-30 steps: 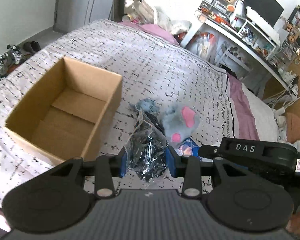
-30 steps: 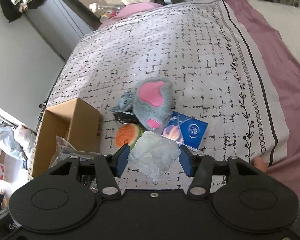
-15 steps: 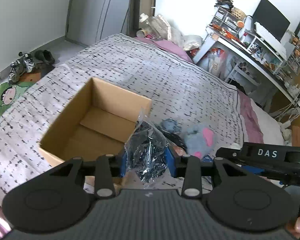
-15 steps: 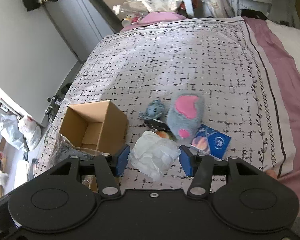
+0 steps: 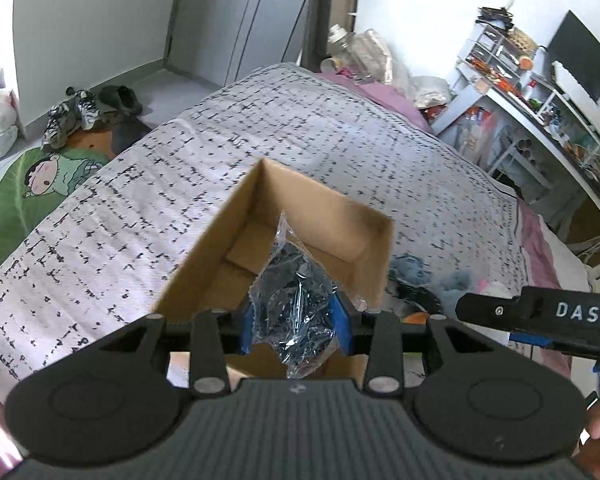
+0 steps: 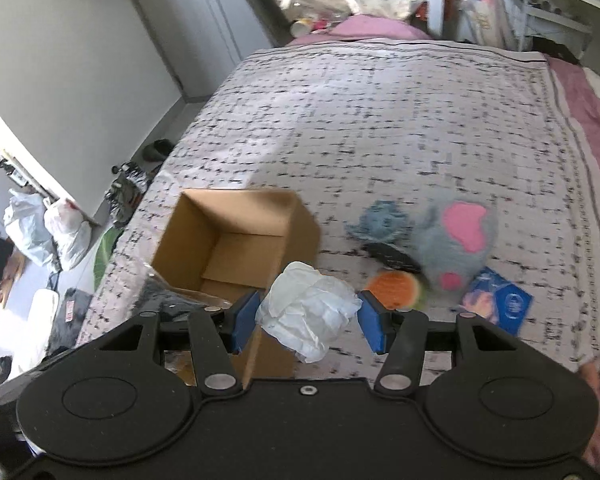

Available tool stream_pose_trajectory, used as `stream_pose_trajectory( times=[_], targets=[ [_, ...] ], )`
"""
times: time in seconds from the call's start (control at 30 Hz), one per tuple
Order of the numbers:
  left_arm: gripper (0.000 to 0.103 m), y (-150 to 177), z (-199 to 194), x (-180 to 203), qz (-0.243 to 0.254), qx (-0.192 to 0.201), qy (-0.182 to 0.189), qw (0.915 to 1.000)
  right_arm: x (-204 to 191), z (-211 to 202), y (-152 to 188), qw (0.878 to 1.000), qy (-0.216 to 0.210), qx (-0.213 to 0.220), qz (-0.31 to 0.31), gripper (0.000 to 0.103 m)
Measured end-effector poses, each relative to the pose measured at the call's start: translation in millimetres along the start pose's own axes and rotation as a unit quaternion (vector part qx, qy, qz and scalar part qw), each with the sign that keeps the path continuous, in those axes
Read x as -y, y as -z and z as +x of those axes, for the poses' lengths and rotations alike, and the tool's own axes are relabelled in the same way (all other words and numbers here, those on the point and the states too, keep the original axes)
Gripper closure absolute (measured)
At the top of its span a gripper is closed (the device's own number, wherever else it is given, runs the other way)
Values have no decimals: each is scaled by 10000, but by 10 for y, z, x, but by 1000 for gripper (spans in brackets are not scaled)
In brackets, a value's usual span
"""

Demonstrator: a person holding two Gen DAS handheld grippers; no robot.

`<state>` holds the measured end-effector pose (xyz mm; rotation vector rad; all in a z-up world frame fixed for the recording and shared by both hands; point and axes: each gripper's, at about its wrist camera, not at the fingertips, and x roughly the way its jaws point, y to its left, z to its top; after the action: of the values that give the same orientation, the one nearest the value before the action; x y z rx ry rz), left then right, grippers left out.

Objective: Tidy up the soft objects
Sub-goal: 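Carry the black bag into the box and open the left gripper, then lower the white tissue into the box and open the right gripper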

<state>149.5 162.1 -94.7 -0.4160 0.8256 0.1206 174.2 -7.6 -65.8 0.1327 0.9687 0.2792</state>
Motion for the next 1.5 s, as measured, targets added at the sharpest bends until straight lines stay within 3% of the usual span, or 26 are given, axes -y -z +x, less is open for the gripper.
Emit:
stream_pose_trajectory(
  times=[0.3,0.57,1.0,1.3,1.5],
  targets=[
    [64,15,247,-281,-218,-243,-36,9995,-360,314,19,9990,-307,-329,-79,50],
    [60,-23,340,-382,-349,-447,-244,9981,-407,555,81,9960,-522,-719,100,50],
    [58,-87,10,-459,-557,-175,-426,9974,-418,641,91,9905,-941,-963,294,50],
    [58,-37,-68,-446,-515,-220,-529,9970,-529,837,216,9898,-591,-1268,-268,47],
    [58,-12,-81,-393,-494,-247,-570,9968,-489,771,213,9898,-480,-1277,-403,40]
  ],
)
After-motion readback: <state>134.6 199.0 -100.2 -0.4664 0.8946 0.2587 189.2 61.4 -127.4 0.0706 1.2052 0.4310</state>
